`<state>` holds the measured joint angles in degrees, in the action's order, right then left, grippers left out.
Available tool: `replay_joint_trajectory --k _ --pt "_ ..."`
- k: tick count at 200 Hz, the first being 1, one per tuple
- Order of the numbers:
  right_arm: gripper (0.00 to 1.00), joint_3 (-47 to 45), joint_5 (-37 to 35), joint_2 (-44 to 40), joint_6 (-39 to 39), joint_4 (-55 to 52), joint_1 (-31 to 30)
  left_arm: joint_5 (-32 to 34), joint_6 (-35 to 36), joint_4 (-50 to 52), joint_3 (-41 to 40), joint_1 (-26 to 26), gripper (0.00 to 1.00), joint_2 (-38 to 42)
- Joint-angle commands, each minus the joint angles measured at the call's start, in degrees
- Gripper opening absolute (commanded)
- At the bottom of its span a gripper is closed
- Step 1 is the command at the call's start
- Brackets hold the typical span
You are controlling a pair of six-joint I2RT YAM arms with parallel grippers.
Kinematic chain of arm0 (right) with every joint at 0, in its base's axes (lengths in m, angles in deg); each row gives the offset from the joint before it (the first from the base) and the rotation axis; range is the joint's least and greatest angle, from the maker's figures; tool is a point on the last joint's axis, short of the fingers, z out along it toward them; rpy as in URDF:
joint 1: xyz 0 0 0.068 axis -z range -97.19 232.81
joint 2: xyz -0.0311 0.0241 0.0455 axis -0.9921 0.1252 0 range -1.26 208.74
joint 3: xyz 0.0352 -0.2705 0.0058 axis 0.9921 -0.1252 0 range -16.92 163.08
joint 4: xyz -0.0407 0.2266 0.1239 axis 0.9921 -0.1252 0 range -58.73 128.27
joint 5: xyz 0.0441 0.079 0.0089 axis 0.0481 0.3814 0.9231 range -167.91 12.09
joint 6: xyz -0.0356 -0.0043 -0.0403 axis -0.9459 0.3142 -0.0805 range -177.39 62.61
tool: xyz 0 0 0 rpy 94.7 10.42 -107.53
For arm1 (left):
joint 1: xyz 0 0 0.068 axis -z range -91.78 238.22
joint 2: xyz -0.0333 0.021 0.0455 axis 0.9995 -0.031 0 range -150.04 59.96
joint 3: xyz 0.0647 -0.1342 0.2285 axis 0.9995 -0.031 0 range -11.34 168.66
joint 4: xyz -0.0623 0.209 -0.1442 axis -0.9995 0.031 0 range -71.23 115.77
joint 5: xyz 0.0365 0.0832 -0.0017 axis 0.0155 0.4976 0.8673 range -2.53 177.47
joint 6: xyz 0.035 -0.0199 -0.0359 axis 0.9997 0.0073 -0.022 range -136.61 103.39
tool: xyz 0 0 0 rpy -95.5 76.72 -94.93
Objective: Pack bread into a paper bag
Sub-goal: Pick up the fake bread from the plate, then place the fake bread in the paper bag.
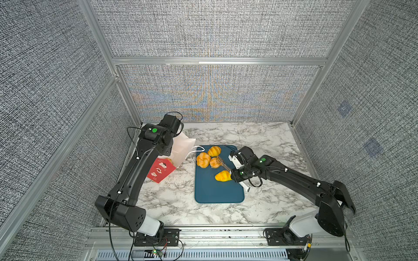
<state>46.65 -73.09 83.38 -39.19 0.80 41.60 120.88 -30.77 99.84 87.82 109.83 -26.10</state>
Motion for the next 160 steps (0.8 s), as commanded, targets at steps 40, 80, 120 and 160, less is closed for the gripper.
replay_joint_trajectory --k 40,80,120,160 --pt "0.00 4.8 -2.2 -0.6 -1.6 -3.4 0.2 -0.3 -0.2 -0.6 1.2 0.0 0.02 -0.4" --pt "0.00 10.0 -3.2 -1.5 -2.2 -6.8 0.6 -0.5 -0.3 -0.4 1.6 0.0 0.02 -0.8" --pt "0.00 16.3 -4.6 -1.5 -3.0 -10.2 1.0 -0.9 -0.4 -0.2 2.2 0.0 0.02 -0.9" --pt "0.00 23.0 -5.4 -0.3 -3.8 -13.4 1.3 -1.0 -0.5 -0.1 2.3 0.0 0.02 -0.8"
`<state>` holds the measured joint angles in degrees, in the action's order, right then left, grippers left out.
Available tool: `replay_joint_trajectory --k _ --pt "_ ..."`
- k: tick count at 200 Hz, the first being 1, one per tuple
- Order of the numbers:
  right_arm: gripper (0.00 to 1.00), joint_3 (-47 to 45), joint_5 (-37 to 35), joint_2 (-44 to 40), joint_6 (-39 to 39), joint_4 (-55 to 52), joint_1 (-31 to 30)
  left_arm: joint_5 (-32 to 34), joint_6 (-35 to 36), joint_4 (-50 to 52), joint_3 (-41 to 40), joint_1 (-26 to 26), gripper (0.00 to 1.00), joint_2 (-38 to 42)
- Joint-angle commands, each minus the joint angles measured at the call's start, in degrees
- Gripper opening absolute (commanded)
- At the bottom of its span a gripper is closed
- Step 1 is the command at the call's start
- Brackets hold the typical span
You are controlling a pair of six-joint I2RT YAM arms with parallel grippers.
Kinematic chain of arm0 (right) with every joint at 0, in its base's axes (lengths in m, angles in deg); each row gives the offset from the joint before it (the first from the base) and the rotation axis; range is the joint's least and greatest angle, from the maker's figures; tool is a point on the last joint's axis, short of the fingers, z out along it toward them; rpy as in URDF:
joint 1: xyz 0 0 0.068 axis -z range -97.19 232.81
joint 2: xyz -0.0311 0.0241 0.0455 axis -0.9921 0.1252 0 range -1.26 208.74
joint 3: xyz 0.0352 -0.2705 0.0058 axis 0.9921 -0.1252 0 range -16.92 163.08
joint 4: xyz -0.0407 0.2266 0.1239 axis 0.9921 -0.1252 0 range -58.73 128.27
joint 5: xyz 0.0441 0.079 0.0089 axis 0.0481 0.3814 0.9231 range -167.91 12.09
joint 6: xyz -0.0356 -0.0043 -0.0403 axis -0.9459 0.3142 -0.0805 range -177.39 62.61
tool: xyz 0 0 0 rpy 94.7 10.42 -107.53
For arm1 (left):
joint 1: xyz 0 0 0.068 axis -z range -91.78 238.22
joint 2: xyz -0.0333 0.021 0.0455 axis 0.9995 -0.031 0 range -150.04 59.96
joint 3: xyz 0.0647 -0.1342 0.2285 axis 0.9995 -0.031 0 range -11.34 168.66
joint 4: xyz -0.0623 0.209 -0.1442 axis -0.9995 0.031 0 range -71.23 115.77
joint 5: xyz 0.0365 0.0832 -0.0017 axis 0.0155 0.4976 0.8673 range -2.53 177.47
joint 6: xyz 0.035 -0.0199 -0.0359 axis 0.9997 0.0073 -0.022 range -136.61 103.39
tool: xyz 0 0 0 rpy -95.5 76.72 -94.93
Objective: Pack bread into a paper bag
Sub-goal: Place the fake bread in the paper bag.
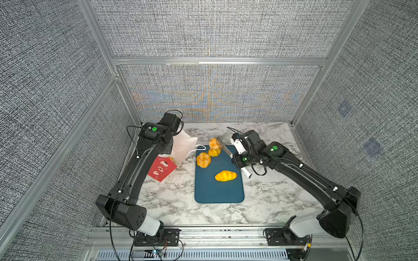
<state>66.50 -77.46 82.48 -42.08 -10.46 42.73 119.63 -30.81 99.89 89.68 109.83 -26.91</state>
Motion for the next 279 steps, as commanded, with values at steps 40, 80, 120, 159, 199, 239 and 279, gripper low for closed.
replay_joint_trajectory --k 40,80,120,159,199,239,279 --pt "0.00 10.2 -2.1 1.3 -1.6 -3.8 0.3 0.1 -0.6 -0.1 0.4 0.0 0.02 0.0" --pt "0.00 18.9 -1.2 3.8 -1.7 -7.0 0.3 -0.3 -0.7 -0.1 0.5 0.0 0.02 -0.2" --pt "0.01 23.6 0.7 5.0 -0.7 -8.5 -0.2 -0.4 -0.7 -0.2 0.8 0.0 0.02 -0.6" --pt "0.01 25.1 1.6 5.6 0.1 -8.7 -2.5 -0.5 -0.6 -0.4 0.8 0.0 0.02 -1.0" --pt "0.01 26.1 0.9 7.1 1.0 -8.6 -6.8 -0.6 -0.5 -0.6 0.9 0.0 0.02 -1.3" --pt "0.01 28.4 0.5 9.5 1.8 -8.7 -10.2 -0.7 -0.4 -0.8 0.7 0.0 0.02 -1.3" --pt "0.01 31.1 0.3 12.1 1.8 -8.8 -12.1 -0.7 -0.4 -0.8 0.4 0.0 0.02 -1.1"
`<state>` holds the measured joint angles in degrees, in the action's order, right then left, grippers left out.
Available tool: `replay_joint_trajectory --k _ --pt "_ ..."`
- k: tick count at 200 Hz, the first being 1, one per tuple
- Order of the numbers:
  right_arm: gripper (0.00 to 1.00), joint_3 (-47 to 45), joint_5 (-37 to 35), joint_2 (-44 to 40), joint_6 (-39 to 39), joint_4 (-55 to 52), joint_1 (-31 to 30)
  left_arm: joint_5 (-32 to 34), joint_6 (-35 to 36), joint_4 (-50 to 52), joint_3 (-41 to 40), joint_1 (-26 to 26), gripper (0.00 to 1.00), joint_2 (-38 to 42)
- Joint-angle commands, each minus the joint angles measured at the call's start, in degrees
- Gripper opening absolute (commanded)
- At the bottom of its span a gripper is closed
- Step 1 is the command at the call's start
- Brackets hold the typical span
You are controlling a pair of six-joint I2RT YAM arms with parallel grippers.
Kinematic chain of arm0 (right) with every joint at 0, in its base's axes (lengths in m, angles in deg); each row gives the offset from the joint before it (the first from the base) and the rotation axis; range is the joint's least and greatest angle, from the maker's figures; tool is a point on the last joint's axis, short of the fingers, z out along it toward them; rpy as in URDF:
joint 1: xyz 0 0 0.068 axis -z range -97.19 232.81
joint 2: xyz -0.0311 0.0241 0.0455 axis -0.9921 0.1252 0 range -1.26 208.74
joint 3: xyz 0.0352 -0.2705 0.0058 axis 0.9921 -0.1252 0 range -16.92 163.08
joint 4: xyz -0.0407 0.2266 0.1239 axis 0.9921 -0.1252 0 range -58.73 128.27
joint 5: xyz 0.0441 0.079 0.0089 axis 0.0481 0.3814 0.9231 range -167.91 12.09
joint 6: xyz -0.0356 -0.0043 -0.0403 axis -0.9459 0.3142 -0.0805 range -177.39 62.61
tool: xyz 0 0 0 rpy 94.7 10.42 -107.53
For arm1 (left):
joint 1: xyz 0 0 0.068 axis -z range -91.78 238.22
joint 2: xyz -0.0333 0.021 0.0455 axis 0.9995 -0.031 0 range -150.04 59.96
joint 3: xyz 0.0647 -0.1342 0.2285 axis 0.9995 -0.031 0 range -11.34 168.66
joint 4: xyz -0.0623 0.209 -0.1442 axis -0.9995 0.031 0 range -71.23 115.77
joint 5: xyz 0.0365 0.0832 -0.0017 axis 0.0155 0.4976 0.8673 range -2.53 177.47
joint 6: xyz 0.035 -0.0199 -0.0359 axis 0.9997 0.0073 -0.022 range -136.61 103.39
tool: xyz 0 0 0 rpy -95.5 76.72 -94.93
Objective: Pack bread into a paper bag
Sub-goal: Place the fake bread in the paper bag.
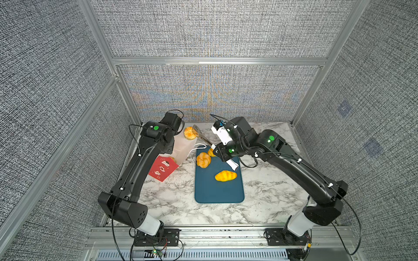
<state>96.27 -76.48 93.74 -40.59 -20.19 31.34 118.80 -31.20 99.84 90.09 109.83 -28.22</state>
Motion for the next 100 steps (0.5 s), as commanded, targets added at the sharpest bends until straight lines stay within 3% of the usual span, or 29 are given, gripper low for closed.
replay_joint_trajectory --k 1,100 --pt "0.01 1.4 -0.7 0.9 0.3 0.9 -0.7 0.1 0.0 -0.8 0.0 0.0 0.02 0.1" --pt "0.07 6.0 -0.4 5.1 -0.9 0.1 -0.9 0.1 0.0 -0.8 -0.4 0.0 0.02 0.4"
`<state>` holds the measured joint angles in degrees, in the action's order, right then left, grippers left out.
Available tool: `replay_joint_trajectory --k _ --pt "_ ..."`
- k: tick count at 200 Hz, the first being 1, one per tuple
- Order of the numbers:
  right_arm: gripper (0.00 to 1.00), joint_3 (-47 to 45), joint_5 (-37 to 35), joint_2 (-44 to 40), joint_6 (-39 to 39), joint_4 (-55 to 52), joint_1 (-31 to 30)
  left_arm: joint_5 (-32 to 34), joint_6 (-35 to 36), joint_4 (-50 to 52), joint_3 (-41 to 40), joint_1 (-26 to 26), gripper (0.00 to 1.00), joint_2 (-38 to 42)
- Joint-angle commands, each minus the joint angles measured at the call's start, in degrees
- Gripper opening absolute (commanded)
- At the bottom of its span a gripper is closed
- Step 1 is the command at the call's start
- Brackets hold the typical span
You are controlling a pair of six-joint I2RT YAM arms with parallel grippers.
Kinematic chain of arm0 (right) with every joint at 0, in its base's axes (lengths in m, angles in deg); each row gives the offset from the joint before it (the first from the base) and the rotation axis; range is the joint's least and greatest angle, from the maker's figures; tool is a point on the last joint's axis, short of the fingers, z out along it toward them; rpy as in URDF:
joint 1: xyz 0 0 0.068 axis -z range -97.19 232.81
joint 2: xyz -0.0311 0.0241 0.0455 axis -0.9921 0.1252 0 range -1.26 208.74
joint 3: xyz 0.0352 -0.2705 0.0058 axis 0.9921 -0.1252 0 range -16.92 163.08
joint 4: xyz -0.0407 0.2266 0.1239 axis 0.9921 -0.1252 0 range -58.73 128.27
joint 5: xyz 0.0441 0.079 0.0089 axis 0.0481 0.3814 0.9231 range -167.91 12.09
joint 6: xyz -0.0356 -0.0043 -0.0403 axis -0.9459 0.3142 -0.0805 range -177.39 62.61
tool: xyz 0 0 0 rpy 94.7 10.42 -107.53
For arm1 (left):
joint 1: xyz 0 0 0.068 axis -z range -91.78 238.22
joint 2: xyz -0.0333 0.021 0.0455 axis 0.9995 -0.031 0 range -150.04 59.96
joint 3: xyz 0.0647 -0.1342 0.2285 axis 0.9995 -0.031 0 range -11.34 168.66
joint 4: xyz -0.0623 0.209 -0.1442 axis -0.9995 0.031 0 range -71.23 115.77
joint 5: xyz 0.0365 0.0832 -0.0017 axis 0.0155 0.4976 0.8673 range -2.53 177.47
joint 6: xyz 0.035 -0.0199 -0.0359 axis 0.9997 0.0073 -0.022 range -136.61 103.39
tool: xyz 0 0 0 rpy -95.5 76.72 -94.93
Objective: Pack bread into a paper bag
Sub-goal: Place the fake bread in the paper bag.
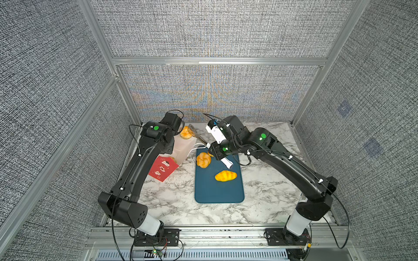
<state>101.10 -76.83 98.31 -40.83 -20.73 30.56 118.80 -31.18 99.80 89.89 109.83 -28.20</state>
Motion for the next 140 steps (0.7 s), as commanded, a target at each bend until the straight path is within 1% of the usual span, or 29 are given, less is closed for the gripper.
replay_joint_trajectory --k 1,34,51,87,140 --pt "0.07 1.2 0.0 0.6 -0.6 0.6 -0.1 0.1 0.0 -0.8 -0.2 0.0 0.02 0.4" --pt "0.12 3.2 0.2 1.8 -1.1 -0.2 -0.1 0.1 0.0 -0.9 -0.4 0.0 0.02 0.4" --pt "0.16 3.7 0.2 2.0 -1.3 -0.5 -0.1 0.1 0.1 -1.0 -0.4 0.0 0.02 0.4" --pt "0.19 4.5 0.1 2.4 -1.5 -1.2 -0.1 0.0 0.1 -1.1 0.0 0.0 0.02 0.1" --pt "0.26 4.7 -0.2 2.3 -1.8 -1.8 0.0 -0.3 0.1 -1.1 0.6 0.0 0.02 -0.4"
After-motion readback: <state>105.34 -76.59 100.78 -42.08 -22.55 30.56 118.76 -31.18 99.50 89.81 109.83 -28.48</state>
